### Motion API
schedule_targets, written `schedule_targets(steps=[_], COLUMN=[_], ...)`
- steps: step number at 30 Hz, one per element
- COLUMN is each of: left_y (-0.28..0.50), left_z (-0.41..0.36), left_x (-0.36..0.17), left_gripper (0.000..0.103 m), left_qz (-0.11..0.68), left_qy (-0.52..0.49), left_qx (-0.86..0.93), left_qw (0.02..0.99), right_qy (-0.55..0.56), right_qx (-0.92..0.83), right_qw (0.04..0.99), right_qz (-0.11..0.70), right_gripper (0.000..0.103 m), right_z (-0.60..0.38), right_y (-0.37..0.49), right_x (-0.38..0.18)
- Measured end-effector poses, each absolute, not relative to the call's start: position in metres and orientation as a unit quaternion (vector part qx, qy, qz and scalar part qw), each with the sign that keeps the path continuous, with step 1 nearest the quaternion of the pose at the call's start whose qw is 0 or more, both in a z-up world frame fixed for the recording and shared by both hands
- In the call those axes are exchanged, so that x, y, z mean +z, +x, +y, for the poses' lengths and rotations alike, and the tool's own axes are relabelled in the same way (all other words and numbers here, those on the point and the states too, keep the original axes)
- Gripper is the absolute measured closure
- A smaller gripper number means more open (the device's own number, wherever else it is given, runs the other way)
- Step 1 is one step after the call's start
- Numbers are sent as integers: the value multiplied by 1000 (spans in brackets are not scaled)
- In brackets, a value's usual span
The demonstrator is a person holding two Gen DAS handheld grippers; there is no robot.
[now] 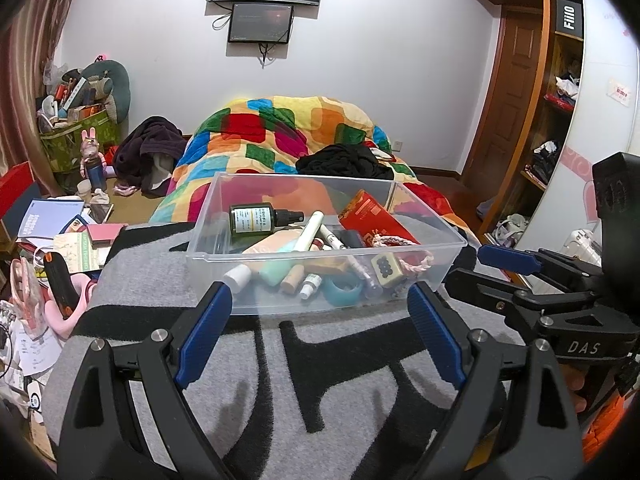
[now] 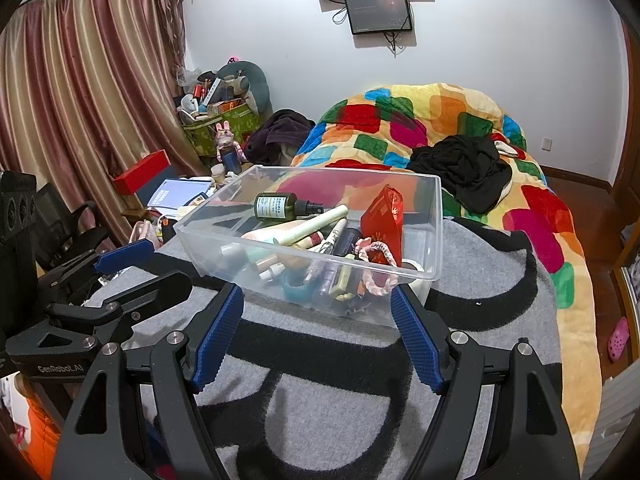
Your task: Organize objects
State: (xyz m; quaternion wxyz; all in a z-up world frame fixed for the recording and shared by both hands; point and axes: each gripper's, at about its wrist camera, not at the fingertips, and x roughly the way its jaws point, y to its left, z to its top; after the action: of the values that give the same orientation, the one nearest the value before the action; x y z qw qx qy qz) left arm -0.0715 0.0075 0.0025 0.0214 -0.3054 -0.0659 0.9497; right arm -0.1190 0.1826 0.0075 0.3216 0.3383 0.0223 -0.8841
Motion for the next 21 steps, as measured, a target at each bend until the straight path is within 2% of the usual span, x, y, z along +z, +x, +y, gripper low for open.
schedule_targets(steps=[12,21], left_y=[-75,-74], left_z=[4,3], left_x=[-1,-1], left_gripper=[13,12], left_qz=[-85,-84], left_qy=[-324,-321], left_qx=[942,943], left_qw=[28,29], right_qy=[339,341], right_qx=[-884,-883], right_qw=[321,321], right_qz=[22,21], right_gripper=[29,24], right_z=[183,182], right_y=[-117,-117], right_x=[6,4])
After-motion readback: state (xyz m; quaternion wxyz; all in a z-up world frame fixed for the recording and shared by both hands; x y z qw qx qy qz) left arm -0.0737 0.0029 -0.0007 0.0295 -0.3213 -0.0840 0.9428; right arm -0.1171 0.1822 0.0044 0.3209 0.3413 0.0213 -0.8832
